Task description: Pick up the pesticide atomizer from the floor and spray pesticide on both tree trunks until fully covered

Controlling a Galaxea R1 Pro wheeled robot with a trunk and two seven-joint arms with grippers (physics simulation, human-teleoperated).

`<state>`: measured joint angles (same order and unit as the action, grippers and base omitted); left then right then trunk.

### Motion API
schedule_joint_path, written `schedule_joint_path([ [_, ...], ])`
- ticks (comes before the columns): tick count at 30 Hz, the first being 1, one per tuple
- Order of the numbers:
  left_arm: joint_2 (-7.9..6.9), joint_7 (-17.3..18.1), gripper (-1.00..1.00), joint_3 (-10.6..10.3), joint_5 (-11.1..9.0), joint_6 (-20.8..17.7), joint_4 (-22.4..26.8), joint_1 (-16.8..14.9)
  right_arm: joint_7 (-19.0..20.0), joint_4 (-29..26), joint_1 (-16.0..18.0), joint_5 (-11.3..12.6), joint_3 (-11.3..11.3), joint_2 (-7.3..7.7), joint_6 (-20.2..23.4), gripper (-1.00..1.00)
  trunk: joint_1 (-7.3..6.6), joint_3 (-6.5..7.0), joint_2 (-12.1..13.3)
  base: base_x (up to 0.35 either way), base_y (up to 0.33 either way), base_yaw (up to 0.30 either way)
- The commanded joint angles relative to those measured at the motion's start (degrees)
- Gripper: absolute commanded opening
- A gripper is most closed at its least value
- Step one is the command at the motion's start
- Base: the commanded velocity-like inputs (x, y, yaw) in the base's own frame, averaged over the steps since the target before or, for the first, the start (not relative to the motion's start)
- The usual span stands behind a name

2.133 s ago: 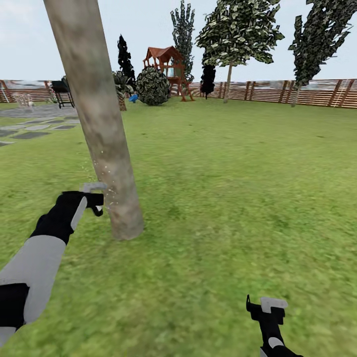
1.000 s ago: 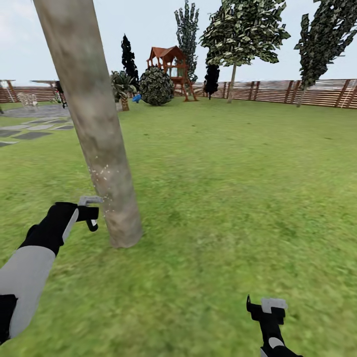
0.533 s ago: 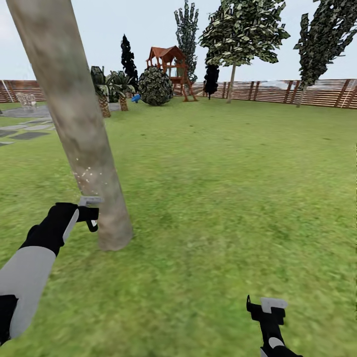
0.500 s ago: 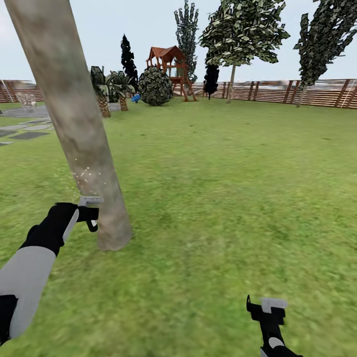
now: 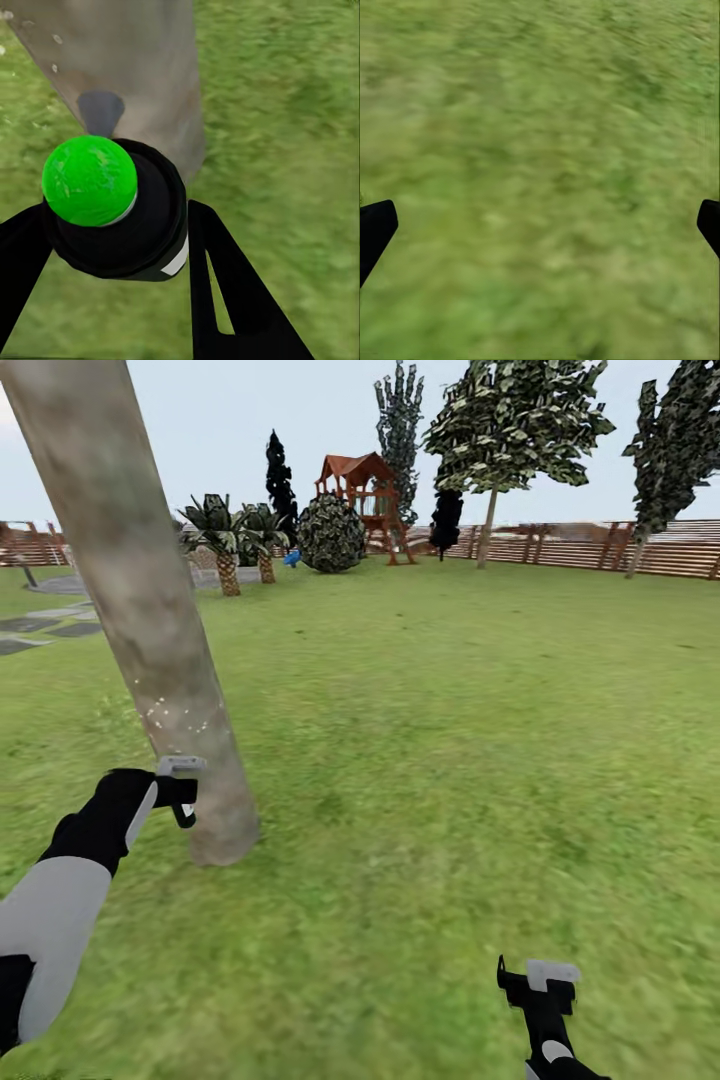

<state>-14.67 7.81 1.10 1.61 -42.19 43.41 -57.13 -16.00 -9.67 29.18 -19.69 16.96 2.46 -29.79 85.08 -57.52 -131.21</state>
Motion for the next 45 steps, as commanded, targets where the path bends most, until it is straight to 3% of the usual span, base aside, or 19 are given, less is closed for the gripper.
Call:
schedule_joint_path([
  [1,-0.08,-0.01,-1.00,0.02,-0.03,0.00,-0.01,0.02,0.00,0.00,0.00,0.00,0.00,0.00,0.00,1.00,0.00,0.00,0.00,0.195,-0.234,0.277],
  [3,-0.39,-0.05,-1.00,0.04,0.01,0.00,-0.02,0.05,0.00,0.00,0.00,0.00,0.00,0.00,0.00,1.00,0.00,0.00,0.00,0.193,-0.234,0.278],
  [5,-0.50,-3.73,-1.00,0.07,0.00,0.17,-0.16,1.23,0.00,0.00,0.00,0.00,0.00,0.00,0.00,1.00,0.00,0.00,0.00,0.156,-0.238,0.256],
  [11,-1.57,-4.81,-1.00,0.53,-0.05,0.59,-0.17,4.52,0.06,0.00,0.00,0.00,0.00,0.00,0.00,1.00,0.00,0.00,0.00,0.150,-0.240,0.077],
  [13,-0.82,-4.89,-1.00,0.35,-0.44,0.62,-0.22,4.69,0.06,0.00,0.00,0.00,0.00,0.00,0.00,1.00,0.00,0.00,0.00,0.146,-0.242,0.004],
  [14,0.03,-4.90,-1.00,0.30,-0.50,0.62,-0.24,4.71,0.08,0.00,0.00,0.00,0.00,0.00,0.00,1.00,0.00,0.00,0.00,0.145,-0.243,0.001],
  [15,1.81,-4.94,-1.00,0.43,-0.19,0.68,-0.33,4.74,0.09,0.00,0.00,0.00,0.00,0.00,0.00,1.00,0.00,0.00,0.00,0.144,-0.243,0.000],
  [16,1.68,-4.93,-1.00,0.59,-0.17,0.72,-0.80,4.79,0.09,0.00,0.00,0.00,0.00,0.00,0.00,1.00,0.00,0.00,0.00,0.144,-0.243,0.023],
  [17,1.39,-4.92,-1.00,0.82,-0.17,0.78,-1.67,5.01,0.09,0.00,0.00,0.00,0.00,0.00,0.00,1.00,0.00,0.00,0.00,0.144,-0.243,0.073],
  [20,-1.52,-4.91,-1.00,2.33,-0.12,3.98,-5.50,5.75,0.09,0.00,0.00,0.00,0.00,0.00,0.00,1.00,0.00,0.00,0.00,0.145,-0.243,0.213],
  [23,-2.98,-4.97,-1.00,2.88,-0.06,7.67,-9.18,5.94,0.09,0.00,0.00,0.00,0.00,0.00,0.00,1.00,0.00,0.00,0.00,0.147,-0.243,0.267],
  [26,-3.37,-5.00,-1.00,3.00,-0.04,8.28,-9.84,6.24,0.09,0.00,0.00,0.00,0.00,0.00,0.00,1.00,0.00,0.00,0.00,0.163,-0.242,0.277],
  [33,-1.85,-5.09,-1.00,2.93,-0.42,8.43,-9.99,6.59,0.09,0.00,0.00,0.00,0.00,0.00,0.00,1.00,0.00,0.00,0.00,0.238,-0.188,0.206],
  [41,-2.74,-5.09,-1.00,2.89,0.04,8.52,-10.02,7.63,0.09,0.00,0.00,0.00,0.00,0.00,0.00,1.00,0.00,0.00,0.00,0.095,-0.049,0.066],
  [43,-1.91,-5.09,-1.00,2.64,-0.03,9.35,-10.35,7.90,0.09,0.00,0.00,0.00,0.00,0.00,0.00,1.00,0.00,0.00,0.00,0.002,-0.001,0.247],
  [45,-0.39,-5.24,-1.00,2.59,-0.03,12.62,-11.79,7.97,0.09,0.00,0.00,0.00,0.00,-0.03,0.00,1.00,0.00,0.00,0.00,0.000,0.000,0.270],
])
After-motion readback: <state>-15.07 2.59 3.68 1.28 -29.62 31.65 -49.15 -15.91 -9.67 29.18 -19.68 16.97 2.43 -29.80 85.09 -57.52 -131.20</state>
